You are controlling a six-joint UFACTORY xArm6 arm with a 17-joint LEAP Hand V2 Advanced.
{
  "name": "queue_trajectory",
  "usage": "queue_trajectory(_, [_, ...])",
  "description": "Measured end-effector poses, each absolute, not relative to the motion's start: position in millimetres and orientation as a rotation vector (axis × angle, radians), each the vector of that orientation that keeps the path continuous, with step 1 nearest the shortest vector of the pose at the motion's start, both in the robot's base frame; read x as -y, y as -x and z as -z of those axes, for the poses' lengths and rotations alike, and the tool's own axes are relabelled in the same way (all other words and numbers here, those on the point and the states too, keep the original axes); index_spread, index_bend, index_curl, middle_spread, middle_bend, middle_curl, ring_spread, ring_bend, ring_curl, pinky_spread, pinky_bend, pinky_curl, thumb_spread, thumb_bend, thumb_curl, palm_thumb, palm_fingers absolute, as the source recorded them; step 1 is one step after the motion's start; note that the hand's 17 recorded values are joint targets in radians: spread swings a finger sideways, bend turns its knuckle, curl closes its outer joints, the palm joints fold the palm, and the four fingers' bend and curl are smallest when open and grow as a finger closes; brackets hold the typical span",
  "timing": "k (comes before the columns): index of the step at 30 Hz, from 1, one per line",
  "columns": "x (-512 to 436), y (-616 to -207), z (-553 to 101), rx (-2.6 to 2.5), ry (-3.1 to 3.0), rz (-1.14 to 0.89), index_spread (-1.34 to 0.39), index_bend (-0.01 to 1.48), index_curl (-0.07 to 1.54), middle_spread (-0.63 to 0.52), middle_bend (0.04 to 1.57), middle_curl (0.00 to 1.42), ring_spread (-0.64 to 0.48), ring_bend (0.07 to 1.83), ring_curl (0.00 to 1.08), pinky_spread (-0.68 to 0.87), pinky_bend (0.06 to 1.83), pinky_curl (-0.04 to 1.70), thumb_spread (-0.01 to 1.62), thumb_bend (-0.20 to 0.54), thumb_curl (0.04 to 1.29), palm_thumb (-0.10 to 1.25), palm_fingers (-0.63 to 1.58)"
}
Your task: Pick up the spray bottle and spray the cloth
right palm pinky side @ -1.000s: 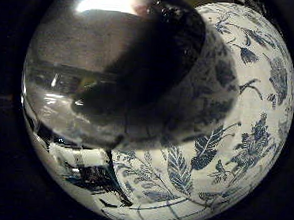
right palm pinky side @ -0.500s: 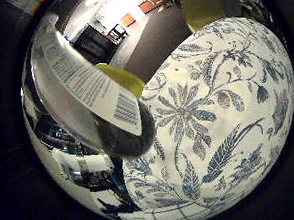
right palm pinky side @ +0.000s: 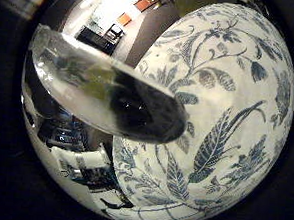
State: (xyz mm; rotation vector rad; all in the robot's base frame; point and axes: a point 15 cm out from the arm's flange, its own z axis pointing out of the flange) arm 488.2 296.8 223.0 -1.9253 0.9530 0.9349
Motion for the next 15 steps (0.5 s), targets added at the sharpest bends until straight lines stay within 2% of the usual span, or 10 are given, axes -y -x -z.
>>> queue_trajectory(15, [-245, -490, -227, -0.98, 2.008, -0.877, -0.3, 0.18, 0.36, 0.0, 0.4, 0.37, 0.01, 0.54, 0.25, 0.33, 0.51, 0.18, 0.99, -0.023, 0.49, 0.81, 0.37])
